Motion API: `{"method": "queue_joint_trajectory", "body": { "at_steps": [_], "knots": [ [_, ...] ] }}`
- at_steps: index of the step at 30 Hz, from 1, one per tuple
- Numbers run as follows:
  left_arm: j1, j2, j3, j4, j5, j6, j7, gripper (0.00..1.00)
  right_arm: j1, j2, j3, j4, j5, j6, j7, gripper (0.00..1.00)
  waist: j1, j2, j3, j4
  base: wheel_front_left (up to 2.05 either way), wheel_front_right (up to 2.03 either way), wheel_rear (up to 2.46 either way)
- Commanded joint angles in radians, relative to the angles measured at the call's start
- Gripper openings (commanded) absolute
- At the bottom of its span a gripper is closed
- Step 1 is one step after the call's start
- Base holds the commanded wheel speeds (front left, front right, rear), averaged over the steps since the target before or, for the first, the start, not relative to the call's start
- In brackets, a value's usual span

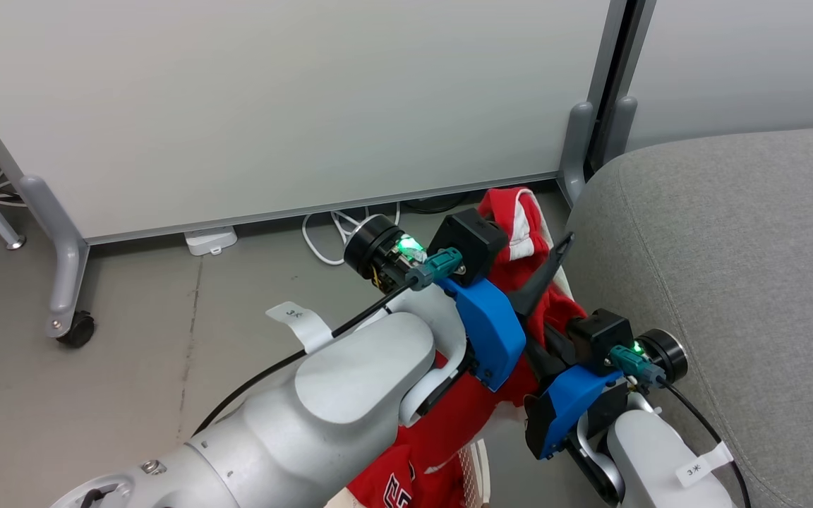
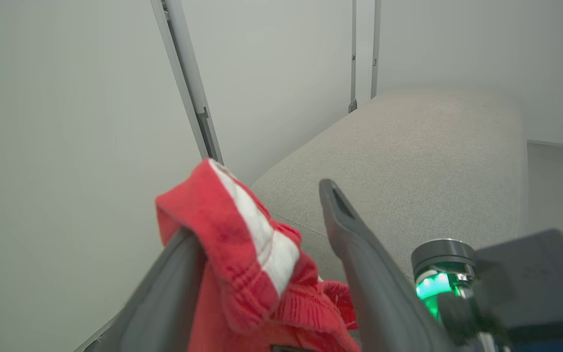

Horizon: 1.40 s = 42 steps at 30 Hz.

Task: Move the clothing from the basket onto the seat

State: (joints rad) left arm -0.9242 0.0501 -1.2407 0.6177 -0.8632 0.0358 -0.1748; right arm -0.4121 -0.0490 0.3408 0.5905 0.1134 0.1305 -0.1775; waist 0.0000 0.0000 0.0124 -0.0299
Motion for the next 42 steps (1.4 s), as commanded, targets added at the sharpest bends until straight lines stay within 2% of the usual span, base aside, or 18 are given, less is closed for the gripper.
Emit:
{"method": "queue_joint_trajectory", "body": {
  "at_steps": [1,13,19,25,29,34,38,42],
  "knots": [
    [-0.012,0.001,-0.003,0.003,-0.007,0.006,-0.005,1.0,-0.011,-0.002,0.002,0.002,0.007,0.0,-0.006,0.0,0.0,0.0,-0.001,0.0,0.0,0.0,0.0],
    [0.023,0.004,-0.009,0.015,-0.01,0.007,-0.046,1.0,-0.008,-0.003,-0.034,-0.005,0.003,0.0,-0.02,0.0,0.0,0.0,0.0,0.002,0.0,0.0,0.0],
    [0.092,0.039,0.012,0.022,-0.026,-0.004,-0.075,1.0,-0.003,-0.003,-0.083,-0.015,-0.016,0.0,-0.029,0.0,0.0,0.0,0.002,-0.004,0.0,0.0,0.0],
    [0.187,0.103,0.065,-0.013,-0.022,0.003,-0.091,1.0,0.016,-0.002,-0.124,-0.032,-0.045,0.0,-0.029,0.0,0.0,0.0,0.01,-0.016,0.0,0.0,0.0],
    [0.282,0.159,0.171,-0.111,0.032,-0.008,-0.091,1.0,0.027,-0.002,-0.131,-0.044,-0.052,0.0,-0.024,0.0,0.0,0.0,0.013,-0.03,0.0,0.0,0.0],
    [0.448,0.223,0.351,-0.26,0.165,-0.03,-0.091,1.0,0.038,-0.002,-0.133,-0.063,-0.056,0.0,-0.018,0.0,0.0,0.0,0.015,-0.046,0.0,0.0,0.0],
    [0.575,0.238,0.489,-0.339,0.272,-0.057,-0.092,1.0,0.05,-0.002,-0.136,-0.079,-0.06,0.0,-0.011,0.0,0.0,0.0,0.017,-0.052,0.0,0.0,0.0],
    [0.679,0.224,0.601,-0.373,0.355,-0.087,-0.092,1.0,0.057,-0.002,-0.139,-0.09,-0.066,0.0,-0.005,0.0,0.0,0.0,0.018,-0.055,0.0,0.0,0.0]
  ]
}}
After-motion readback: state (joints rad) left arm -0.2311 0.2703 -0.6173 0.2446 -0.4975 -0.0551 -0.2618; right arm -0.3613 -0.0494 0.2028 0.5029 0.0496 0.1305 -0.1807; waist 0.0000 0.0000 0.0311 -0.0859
